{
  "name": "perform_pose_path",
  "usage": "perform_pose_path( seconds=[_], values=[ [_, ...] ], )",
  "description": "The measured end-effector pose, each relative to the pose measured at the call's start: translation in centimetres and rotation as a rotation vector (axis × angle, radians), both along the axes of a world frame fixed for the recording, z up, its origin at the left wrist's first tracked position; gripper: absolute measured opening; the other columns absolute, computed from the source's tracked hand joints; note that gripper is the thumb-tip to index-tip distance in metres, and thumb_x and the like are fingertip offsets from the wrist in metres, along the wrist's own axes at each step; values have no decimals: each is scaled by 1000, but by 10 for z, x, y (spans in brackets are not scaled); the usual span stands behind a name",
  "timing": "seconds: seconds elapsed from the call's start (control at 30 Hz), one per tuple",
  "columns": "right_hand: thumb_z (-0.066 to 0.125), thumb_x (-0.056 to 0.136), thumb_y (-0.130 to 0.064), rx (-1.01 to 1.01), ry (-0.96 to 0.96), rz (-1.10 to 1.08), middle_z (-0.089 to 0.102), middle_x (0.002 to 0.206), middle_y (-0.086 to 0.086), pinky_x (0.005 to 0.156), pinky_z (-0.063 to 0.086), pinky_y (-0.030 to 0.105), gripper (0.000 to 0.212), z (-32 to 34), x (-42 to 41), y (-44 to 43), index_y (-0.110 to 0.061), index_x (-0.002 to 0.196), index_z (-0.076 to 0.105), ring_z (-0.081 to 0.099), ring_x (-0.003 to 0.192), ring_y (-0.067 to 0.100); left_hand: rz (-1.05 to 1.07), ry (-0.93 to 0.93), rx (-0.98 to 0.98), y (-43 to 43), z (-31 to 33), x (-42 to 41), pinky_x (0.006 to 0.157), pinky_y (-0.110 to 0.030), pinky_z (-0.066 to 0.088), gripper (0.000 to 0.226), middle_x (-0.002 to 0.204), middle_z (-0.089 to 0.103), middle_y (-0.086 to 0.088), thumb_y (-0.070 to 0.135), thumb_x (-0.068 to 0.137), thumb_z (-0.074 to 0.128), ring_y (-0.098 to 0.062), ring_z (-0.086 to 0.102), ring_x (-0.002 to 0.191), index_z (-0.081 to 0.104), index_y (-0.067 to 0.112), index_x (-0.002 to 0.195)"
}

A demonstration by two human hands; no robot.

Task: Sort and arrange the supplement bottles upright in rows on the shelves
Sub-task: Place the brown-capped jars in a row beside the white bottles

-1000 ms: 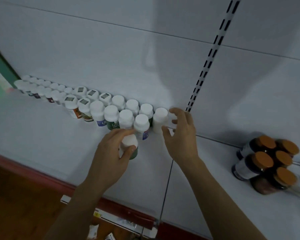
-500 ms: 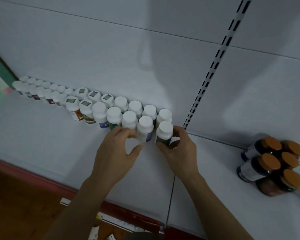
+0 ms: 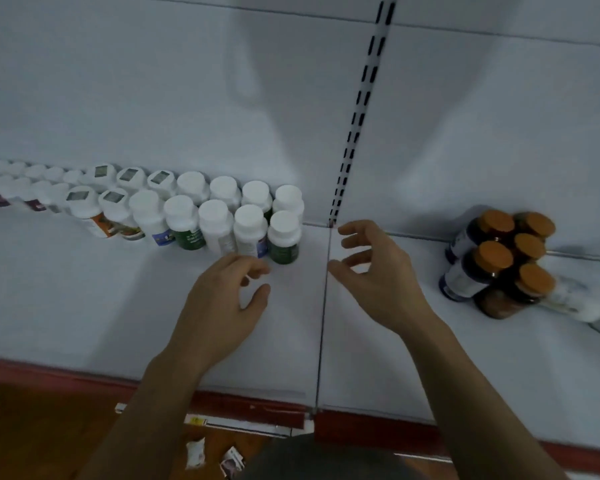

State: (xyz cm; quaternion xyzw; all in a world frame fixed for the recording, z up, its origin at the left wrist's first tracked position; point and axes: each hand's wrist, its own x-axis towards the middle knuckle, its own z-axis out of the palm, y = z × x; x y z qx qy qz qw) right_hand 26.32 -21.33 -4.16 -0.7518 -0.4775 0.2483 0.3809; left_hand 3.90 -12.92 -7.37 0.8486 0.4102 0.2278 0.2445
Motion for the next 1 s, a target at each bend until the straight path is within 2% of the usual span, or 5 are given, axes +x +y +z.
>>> perform_pose_path(
  seconds=[0.2,0.5,0.67,0.83,1.0],
  values=[
    [76,86,-22,75,-219,-276,65,103,-14,68,46,7,24,65,92,-84,-32,104,63,64,87,-4,-269,-7,-20,-19,19,75,77,-11,41,21,107,57,22,30,93,67,2,56,96,65,32,114],
    [73,88,-23,-119,-568,-542,66,111,-1,86,52,37,28,81,251,-212,-23,116,66,63,93,17,-480,-66,157,-57,60,224,84,-26,42,19,108,56,10,21,91,68,-12,53,101,67,22,110],
    [71,92,-28,-263,-586,-422,63,120,3,82,41,28,38,70,336,-239,-26,127,59,59,94,15,-584,-41,268,-97,86,319,86,-37,48,22,108,58,9,26,91,66,-16,52,101,65,24,113],
    [70,93,-31,-340,-542,-55,50,139,-5,100,42,29,59,65,400,-234,-37,145,45,51,119,15,-769,382,280,-132,81,395,99,-35,42,57,131,53,11,53,90,64,-13,47,121,48,35,142],
    [72,89,-15,-267,-570,153,56,114,-11,86,43,27,41,52,430,-228,-31,124,56,51,85,3,-707,291,96,-152,75,416,105,-29,40,62,136,51,11,50,90,69,-10,46,127,46,32,145]
  ],
)
